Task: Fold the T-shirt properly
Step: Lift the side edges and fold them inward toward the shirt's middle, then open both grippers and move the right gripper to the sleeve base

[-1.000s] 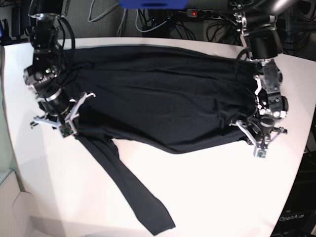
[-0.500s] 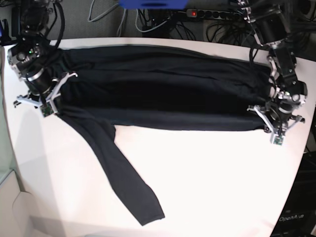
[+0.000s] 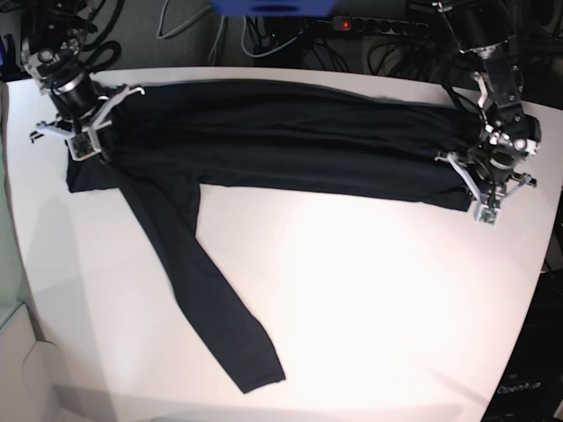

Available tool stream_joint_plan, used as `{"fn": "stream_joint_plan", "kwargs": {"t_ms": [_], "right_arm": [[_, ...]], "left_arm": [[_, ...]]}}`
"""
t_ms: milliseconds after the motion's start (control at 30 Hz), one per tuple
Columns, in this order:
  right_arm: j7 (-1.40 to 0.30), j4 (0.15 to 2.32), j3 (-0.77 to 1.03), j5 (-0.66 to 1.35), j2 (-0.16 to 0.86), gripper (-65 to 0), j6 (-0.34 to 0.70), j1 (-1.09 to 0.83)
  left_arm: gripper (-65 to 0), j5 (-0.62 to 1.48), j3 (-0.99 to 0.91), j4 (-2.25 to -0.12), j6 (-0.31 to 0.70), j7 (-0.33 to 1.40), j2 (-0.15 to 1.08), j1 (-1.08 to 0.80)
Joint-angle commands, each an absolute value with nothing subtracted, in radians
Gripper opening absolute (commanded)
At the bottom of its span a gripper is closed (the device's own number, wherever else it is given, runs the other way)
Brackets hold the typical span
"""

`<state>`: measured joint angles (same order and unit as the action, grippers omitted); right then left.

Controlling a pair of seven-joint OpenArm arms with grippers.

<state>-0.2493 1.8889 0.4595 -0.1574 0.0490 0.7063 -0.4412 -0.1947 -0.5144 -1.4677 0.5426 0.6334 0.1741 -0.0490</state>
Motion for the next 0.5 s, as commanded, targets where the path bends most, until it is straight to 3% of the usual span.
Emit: {"fn": "stream_joint_plan", "kwargs": {"t_ms": [0, 467], "right_arm": [[-0.217, 1.905, 0.464, -0.147, 0.056, -64.4, 0.698, -0.443], [-0.217, 1.902, 0.553, -0.147, 0.062, -64.4, 0.698, -0.481]], "left_arm": [[-65.0, -0.186, -0.516, -1.486, 0.533, 0.619, 0.188, -0.030], [-65.0, -0.188, -0.515, -1.484, 0.535, 0.619, 0.196, -0.058]]}}
